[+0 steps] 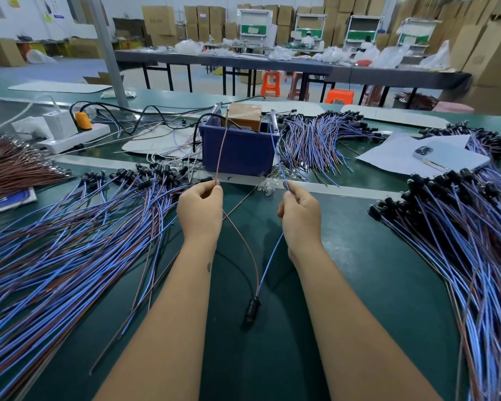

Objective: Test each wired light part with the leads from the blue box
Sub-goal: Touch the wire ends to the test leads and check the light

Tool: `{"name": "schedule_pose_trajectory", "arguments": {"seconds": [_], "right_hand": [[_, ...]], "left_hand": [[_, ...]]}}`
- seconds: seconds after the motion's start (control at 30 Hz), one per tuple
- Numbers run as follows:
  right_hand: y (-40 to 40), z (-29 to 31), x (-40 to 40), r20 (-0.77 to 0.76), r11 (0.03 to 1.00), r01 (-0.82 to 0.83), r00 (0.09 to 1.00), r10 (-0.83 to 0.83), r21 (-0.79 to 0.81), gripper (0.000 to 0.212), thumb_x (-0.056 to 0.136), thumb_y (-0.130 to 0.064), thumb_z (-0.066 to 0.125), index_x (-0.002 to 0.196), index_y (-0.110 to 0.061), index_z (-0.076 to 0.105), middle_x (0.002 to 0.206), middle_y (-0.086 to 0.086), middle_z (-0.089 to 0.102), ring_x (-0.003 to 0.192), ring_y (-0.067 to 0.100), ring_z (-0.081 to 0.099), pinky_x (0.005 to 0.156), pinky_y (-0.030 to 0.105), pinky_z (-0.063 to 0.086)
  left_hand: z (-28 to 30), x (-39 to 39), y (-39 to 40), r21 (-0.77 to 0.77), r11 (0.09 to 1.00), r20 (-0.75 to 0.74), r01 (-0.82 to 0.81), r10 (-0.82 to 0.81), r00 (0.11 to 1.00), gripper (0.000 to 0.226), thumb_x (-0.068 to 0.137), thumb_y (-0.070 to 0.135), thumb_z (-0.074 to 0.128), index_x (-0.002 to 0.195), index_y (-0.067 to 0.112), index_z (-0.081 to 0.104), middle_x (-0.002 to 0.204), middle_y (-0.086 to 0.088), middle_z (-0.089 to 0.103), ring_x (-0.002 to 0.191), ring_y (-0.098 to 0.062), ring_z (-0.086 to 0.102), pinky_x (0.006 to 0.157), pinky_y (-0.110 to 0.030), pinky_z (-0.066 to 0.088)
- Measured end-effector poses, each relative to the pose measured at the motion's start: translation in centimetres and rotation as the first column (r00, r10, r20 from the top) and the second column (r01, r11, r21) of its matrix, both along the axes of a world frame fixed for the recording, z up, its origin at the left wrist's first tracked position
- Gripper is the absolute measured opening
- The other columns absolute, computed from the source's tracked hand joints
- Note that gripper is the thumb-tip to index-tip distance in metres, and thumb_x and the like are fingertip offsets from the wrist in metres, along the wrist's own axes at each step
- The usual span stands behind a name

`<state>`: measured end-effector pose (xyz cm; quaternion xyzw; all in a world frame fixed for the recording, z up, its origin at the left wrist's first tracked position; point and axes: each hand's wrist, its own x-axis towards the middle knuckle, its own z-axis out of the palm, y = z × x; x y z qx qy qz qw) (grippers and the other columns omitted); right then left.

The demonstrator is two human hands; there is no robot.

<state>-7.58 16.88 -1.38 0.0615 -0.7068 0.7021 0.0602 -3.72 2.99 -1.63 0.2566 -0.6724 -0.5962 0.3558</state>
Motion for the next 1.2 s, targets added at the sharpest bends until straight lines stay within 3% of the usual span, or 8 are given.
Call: {"name": "schedule_pose_trajectory", "arguments": {"seconds": [0.1, 0.2, 0.3, 0.7, 1.03, 1.2], "right_hand": [[-0.03, -0.11, -0.08, 0.010, 1.000, -0.011, 1.000, 0.011, 0.014, 0.033, 0.100, -0.010, 0.040, 0.126, -0.021, 0.059, 0.057, -0.002, 0.043, 0.047, 0.005, 0.037, 0.043, 0.013, 0.033], [-0.09, -0.11, -0.04, 0.011, 1.000, -0.015, 1.000, 0.015, 0.025, 0.033, 0.101, -0.010, 0.041, 0.128, -0.018, 0.058, 0.057, -0.001, 0.042, 0.042, 0.001, 0.036, 0.043, 0.012, 0.033], [-0.09, 0.04, 0.12, 0.008, 0.999, -0.031, 0.999, 0.031, 0.015, 0.033, 0.100, -0.009, 0.041, 0.126, -0.020, 0.059, 0.058, 0.000, 0.040, 0.040, 0.001, 0.034, 0.042, 0.012, 0.031], [-0.05, 0.19, 0.31, -0.007, 0.997, -0.067, 0.998, 0.067, 0.029, 0.033, 0.100, -0.007, 0.041, 0.127, -0.017, 0.059, 0.055, -0.003, 0.038, 0.040, 0.001, 0.033, 0.043, 0.012, 0.032], [-0.05, -0.04, 0.18, -0.032, 0.995, -0.075, 0.997, 0.077, 0.073, 0.033, 0.100, -0.010, 0.041, 0.124, -0.023, 0.060, 0.054, -0.006, 0.042, 0.042, 0.001, 0.036, 0.044, 0.012, 0.035], [-0.07, -0.28, -0.01, -0.031, 0.991, -0.079, 0.996, 0.083, 0.108, 0.032, 0.101, -0.013, 0.041, 0.125, -0.026, 0.059, 0.055, -0.005, 0.044, 0.042, 0.001, 0.038, 0.046, 0.012, 0.037]], "left_hand": [[-0.14, -0.12, -0.05, -0.006, 1.000, -0.001, -0.002, 0.002, 1.000, 0.019, 0.091, 0.015, 0.060, 0.104, 0.010, 0.073, 0.073, 0.000, 0.065, 0.064, -0.015, 0.056, 0.074, -0.037, 0.054], [-0.20, -0.14, -0.04, -0.009, 1.000, -0.013, 0.007, -0.007, 1.000, 0.018, 0.093, 0.014, 0.060, 0.104, 0.010, 0.072, 0.064, 0.005, 0.062, 0.044, -0.005, 0.050, 0.056, -0.023, 0.049], [-0.07, -0.10, -0.02, -0.006, 1.000, -0.029, 0.014, -0.014, 0.999, 0.015, 0.093, 0.013, 0.059, 0.102, 0.013, 0.071, 0.064, 0.005, 0.061, 0.038, 0.000, 0.048, 0.047, -0.013, 0.044], [-0.01, -0.18, -0.19, 0.036, 0.999, -0.043, 0.022, -0.021, 0.999, 0.016, 0.094, 0.013, 0.059, 0.106, 0.010, 0.070, 0.063, 0.002, 0.061, 0.040, 0.001, 0.049, 0.049, -0.016, 0.045], [0.09, -0.12, -0.22, 0.070, 0.997, -0.055, 0.021, -0.017, 0.998, 0.011, 0.094, 0.011, 0.059, 0.096, 0.016, 0.069, 0.061, 0.004, 0.060, 0.040, 0.001, 0.049, 0.053, -0.019, 0.047], [-0.04, -0.29, -0.34, 0.083, 0.996, -0.062, 0.027, -0.022, 0.998, 0.014, 0.094, 0.011, 0.059, 0.102, 0.012, 0.070, 0.063, 0.003, 0.061, 0.041, 0.002, 0.049, 0.054, -0.021, 0.047]]}}
